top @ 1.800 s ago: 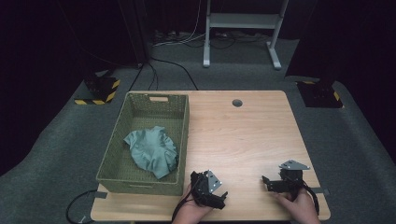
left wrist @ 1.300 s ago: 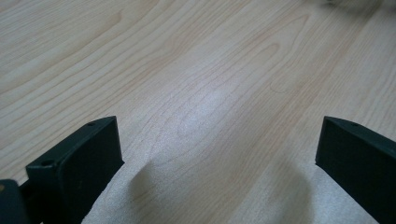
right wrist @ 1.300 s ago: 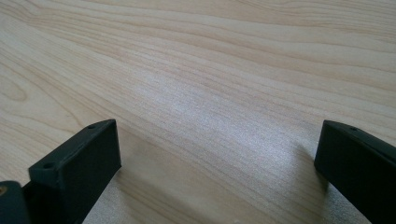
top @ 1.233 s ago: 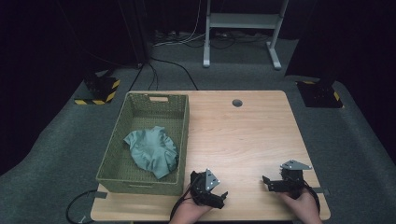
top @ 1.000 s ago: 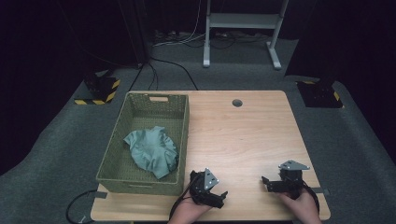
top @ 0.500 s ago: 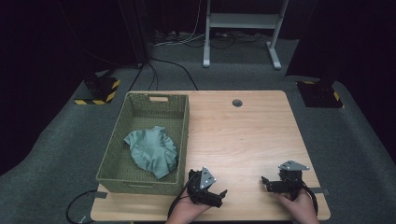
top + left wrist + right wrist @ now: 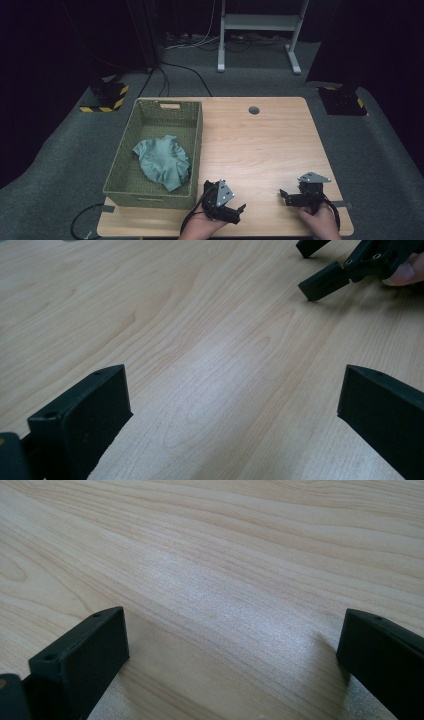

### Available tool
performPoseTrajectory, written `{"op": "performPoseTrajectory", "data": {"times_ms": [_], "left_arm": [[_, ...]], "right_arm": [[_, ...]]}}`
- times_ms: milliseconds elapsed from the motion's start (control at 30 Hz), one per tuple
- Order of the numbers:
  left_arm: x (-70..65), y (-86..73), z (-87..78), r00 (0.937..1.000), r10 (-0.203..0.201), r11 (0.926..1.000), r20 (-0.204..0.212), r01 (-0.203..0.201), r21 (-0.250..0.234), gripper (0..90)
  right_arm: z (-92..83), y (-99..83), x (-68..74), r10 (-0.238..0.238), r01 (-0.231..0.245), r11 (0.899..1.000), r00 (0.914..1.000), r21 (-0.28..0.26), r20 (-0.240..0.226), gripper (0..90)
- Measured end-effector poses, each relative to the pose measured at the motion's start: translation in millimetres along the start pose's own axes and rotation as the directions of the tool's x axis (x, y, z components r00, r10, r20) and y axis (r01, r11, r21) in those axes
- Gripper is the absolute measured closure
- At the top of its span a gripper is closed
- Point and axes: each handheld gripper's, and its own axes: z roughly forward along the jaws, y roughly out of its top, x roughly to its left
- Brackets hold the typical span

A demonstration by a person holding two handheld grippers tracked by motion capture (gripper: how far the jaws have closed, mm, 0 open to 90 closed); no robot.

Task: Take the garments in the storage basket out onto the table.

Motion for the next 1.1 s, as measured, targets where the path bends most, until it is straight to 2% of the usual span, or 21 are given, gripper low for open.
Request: {"op": "performPoseTrajectory", "data": {"times_ms": [200,333,867,1000,1033,1100], "left_arm": [[-1.9,4.6,-4.6,1.0000,-0.002,0.9999,-0.003,0.002,-0.017,0.7],[-1.2,8.1,-9.8,0.9997,-0.012,0.9996,0.019,0.012,-0.027,0.7],[2.2,16.2,-28.3,0.9997,-0.019,0.9976,0.013,0.020,-0.066,0.9],[4.5,17.4,-32.8,0.9995,-0.030,0.9968,0.012,0.030,-0.074,0.9],[6.3,18.2,-35.0,0.9986,-0.048,0.9956,0.021,0.050,-0.080,0.9],[7.4,19.2,-37.8,0.9988,-0.048,0.9951,0.014,0.049,-0.086,0.9]], "right_arm": [[0.0,0.0,0.0,0.001,-0.001,1.000,1.0000,0.000,0.000,0.0],[0.0,0.0,0.1,0.001,-0.001,1.000,1.0000,0.000,0.000,0.0],[0.0,0.0,0.0,0.000,0.000,1.000,1.0000,0.000,0.000,0.0],[0.0,0.0,0.0,0.001,-0.001,1.000,1.0000,0.000,0.000,0.0],[0.0,0.0,0.0,0.001,-0.001,1.000,1.0000,0.000,0.000,0.0],[0.0,0.0,0.0,0.001,-0.001,1.000,1.0000,0.000,0.000,0.0]]}}
